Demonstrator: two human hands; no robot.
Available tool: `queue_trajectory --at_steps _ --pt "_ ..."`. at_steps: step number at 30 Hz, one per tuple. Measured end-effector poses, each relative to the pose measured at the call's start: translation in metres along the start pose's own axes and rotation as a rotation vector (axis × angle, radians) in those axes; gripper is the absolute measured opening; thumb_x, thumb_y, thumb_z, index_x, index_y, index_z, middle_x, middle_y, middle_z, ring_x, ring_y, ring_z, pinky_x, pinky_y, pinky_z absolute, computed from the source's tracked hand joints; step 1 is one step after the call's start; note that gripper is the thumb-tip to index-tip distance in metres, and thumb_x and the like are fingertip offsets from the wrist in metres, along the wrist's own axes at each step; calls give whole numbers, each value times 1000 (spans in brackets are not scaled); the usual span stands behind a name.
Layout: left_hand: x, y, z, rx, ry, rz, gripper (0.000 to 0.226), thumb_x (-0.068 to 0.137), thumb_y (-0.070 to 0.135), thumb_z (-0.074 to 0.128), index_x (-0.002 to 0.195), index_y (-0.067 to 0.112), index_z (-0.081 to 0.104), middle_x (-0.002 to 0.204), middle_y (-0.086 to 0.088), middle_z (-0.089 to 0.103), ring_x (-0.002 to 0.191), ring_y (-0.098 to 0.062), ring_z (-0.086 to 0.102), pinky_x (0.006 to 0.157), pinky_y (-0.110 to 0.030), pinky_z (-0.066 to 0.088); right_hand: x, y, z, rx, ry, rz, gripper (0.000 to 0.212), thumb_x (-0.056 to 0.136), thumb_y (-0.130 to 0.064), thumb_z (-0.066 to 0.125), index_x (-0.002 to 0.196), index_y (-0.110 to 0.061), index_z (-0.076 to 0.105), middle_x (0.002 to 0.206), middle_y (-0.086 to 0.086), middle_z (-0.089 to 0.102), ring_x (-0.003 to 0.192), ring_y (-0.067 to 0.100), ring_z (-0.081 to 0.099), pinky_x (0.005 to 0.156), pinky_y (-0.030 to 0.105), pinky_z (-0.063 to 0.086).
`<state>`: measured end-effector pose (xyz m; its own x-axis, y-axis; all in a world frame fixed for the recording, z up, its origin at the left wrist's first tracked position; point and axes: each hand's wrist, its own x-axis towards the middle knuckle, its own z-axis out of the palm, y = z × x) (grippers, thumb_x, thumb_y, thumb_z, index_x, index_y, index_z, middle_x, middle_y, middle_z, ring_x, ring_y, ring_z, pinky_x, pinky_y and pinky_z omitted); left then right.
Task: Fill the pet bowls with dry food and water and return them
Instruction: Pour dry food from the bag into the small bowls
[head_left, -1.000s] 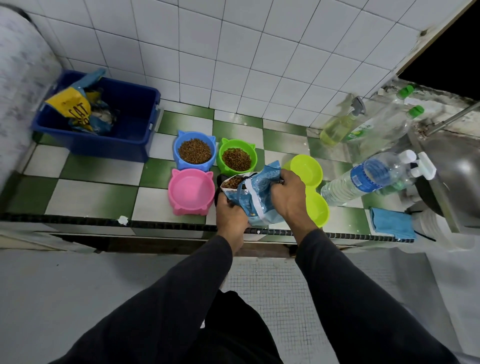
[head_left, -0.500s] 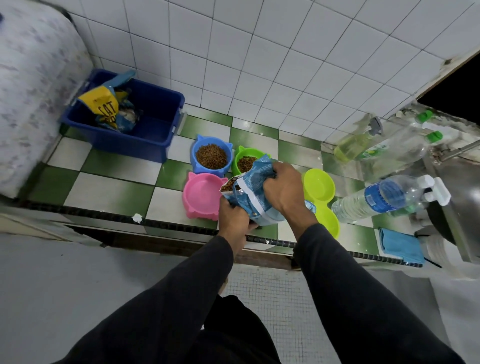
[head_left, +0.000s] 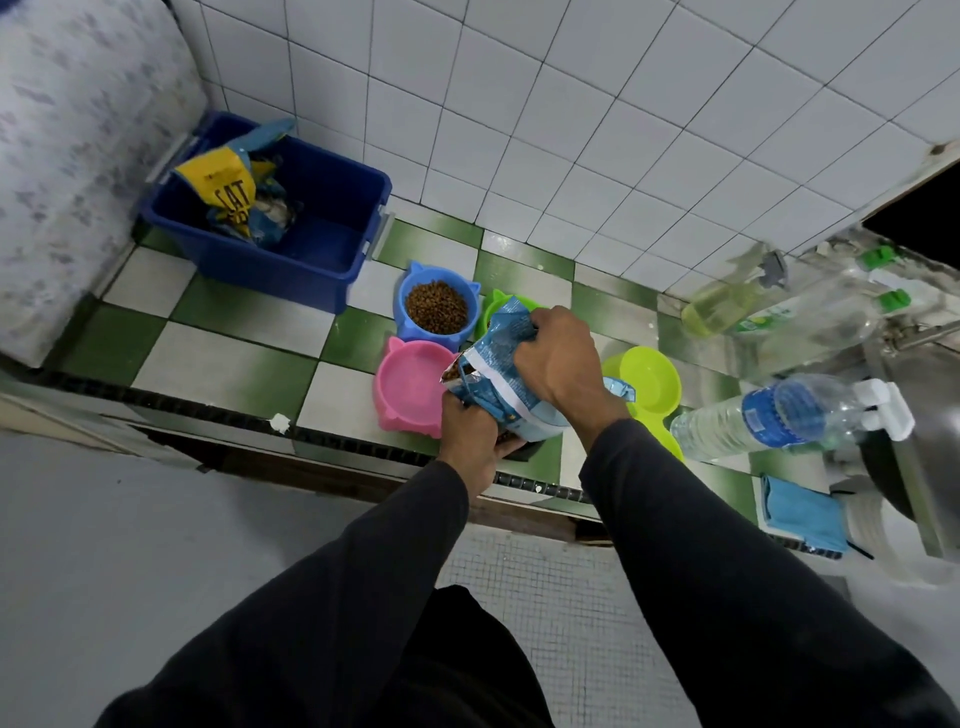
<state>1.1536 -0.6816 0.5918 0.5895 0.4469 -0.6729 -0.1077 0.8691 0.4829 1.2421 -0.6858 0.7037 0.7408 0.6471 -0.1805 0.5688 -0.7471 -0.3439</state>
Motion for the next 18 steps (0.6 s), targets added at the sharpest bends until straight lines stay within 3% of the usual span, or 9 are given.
queue_trajectory --at_steps 5,9,13,15,18 --pt "6 0 -1 -78 17 -66 31 106 15 46 135 18 59 125 -12 72 112 -36 70 81 -53 62 5 -11 1 -43 -38 -29 13 85 -13 56 91 -4 62 101 21 65 90 41 59 68 32 38" --pt "10 0 -3 -175 21 -119 24 109 16 43 113 17 67 118 -15 73 105 -35 70 92 -56 57 7 -19 4 -84 -46 -55 17 83 -18 58 90 -3 65 99 20 67 91 39 61 67 31 37" --pt "14 0 -4 -223 21 -143 21 108 14 46 107 16 66 118 -18 70 110 -37 66 102 -60 51 9 -27 5 -83 -65 -58 39 66 -38 40 82 -8 60 97 18 66 89 38 60 67 31 37" --pt "14 0 -4 -271 15 -150 21 108 13 45 108 15 66 120 -19 69 113 -38 65 103 -59 51 10 -29 5 -89 -80 -56 33 66 -38 40 79 -11 55 94 16 65 84 37 58 67 31 37" --pt "13 -1 -3 -316 -2 -155 20 108 15 47 113 14 66 124 -19 68 112 -36 66 98 -55 54 14 -28 7 -107 -96 -49 20 84 -30 57 82 -10 57 87 9 57 76 30 49 67 30 37"
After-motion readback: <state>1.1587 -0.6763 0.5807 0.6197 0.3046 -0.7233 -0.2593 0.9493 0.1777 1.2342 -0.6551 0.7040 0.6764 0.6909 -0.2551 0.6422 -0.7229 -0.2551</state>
